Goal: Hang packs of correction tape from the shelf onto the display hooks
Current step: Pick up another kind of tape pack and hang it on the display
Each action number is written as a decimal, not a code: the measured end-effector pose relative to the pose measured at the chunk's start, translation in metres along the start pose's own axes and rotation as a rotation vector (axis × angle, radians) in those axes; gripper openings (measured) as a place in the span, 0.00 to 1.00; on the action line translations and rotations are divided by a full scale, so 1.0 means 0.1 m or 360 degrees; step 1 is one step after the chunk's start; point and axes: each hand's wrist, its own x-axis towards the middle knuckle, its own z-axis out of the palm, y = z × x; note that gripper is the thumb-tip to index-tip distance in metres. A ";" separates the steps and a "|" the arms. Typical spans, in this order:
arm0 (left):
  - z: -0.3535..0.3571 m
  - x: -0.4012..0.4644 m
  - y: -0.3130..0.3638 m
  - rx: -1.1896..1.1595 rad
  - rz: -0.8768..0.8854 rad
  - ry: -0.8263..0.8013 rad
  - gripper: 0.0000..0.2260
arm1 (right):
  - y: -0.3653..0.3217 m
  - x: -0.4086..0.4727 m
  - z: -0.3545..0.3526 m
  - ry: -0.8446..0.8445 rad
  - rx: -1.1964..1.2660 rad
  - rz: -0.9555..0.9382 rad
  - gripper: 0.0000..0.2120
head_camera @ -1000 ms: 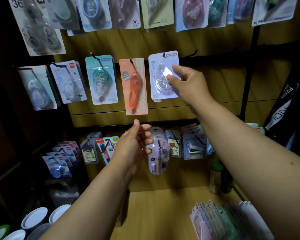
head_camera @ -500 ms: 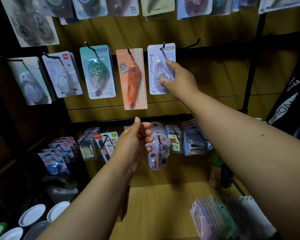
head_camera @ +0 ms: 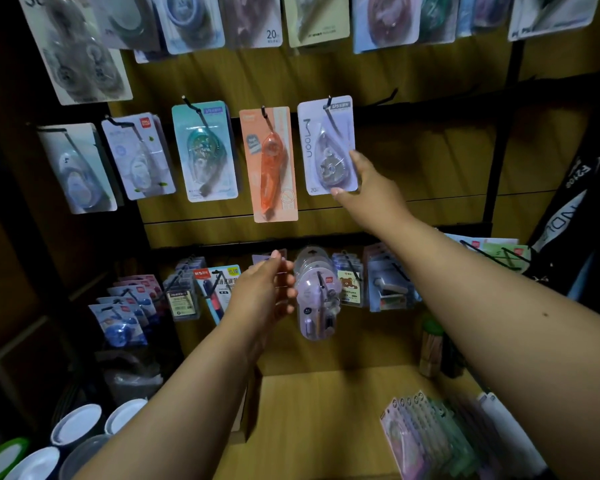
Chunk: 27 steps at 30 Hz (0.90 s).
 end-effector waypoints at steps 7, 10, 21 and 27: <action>0.01 -0.08 -0.29 0.0264 -0.0059 0.0007 0.12 | 0.25 -0.50 0.06 0.0012 -0.0165 0.0139 0.27; -0.02 -0.07 -0.50 0.0373 -0.0122 -0.0011 0.10 | 0.45 -0.76 0.16 -0.0081 -0.0236 0.0210 0.22; -0.11 -0.01 -1.36 0.0912 -0.0371 -0.0247 0.11 | 1.39 -1.53 0.49 -0.0467 -0.0550 0.0534 0.18; -0.09 0.04 -1.71 0.1054 -0.0482 -0.0330 0.13 | 1.85 -1.73 0.53 -0.0579 -0.0584 0.0812 0.15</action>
